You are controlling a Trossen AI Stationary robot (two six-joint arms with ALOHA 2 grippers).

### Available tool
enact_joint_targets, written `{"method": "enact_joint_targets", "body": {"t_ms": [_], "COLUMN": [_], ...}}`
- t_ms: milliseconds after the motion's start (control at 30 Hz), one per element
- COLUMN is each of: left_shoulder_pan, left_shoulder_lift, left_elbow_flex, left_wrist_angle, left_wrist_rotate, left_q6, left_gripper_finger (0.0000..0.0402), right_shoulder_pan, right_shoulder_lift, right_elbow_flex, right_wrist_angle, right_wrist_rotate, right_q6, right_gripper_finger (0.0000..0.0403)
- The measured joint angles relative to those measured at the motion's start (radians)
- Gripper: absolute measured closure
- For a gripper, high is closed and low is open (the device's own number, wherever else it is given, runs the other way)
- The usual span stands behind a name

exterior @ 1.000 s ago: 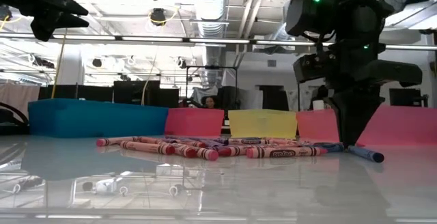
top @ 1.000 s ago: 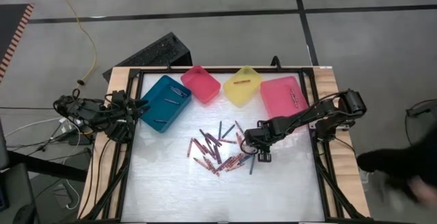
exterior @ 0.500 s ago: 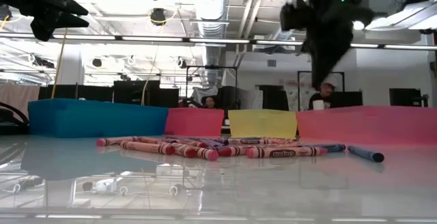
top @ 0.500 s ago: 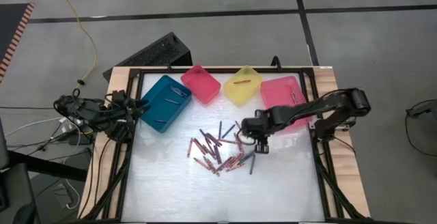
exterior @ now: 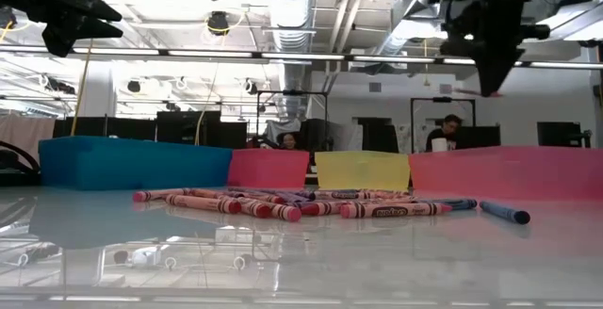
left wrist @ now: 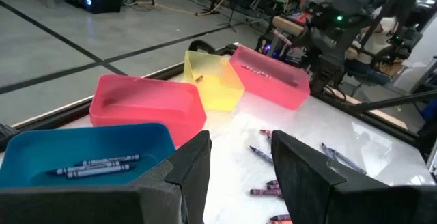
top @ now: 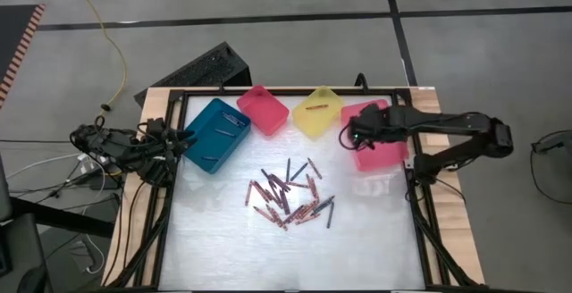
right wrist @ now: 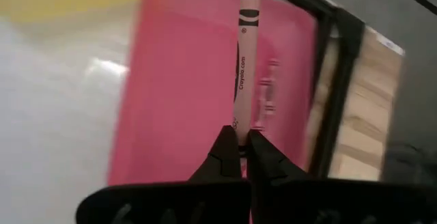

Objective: Sort crayons
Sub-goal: Put the pink crayon into the right pink bin, then put the red crayon into the yellow bin

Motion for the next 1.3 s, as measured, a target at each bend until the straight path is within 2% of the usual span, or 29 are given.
{"method": "enact_joint_targets", "body": {"t_ms": [400, 567, 933, 1300], "left_shoulder_pan": [0.000, 0.000, 0.000, 0.000], "left_shoulder_lift": [0.000, 0.000, 0.000, 0.000], "left_elbow_flex": [0.000, 0.000, 0.000, 0.000], "left_wrist_angle": [0.000, 0.000, 0.000, 0.000], "left_wrist_rotate": [0.000, 0.000, 0.001, 0.001], "left_q6": [0.000, 0.000, 0.000, 0.000], "left_gripper_finger": [0.0256, 0.0256, 0.0256, 0.0256], "right_shoulder_pan": [-0.187, -0.238, -0.324, -0.357], "right_shoulder_lift": [0.105, 0.140, 0.168, 0.168], "right_elbow_flex": [-0.136, -0.184, -0.200, -0.200], "right_wrist_angle": [0.082, 0.179, 0.329, 0.356], "right_wrist_rotate": [0.020, 0.003, -0.033, -0.037], "right_q6": [-0.037, -0.097, -0.217, -0.290], "right_gripper_finger": [0.0401, 0.0390, 0.0379, 0.0327]}}
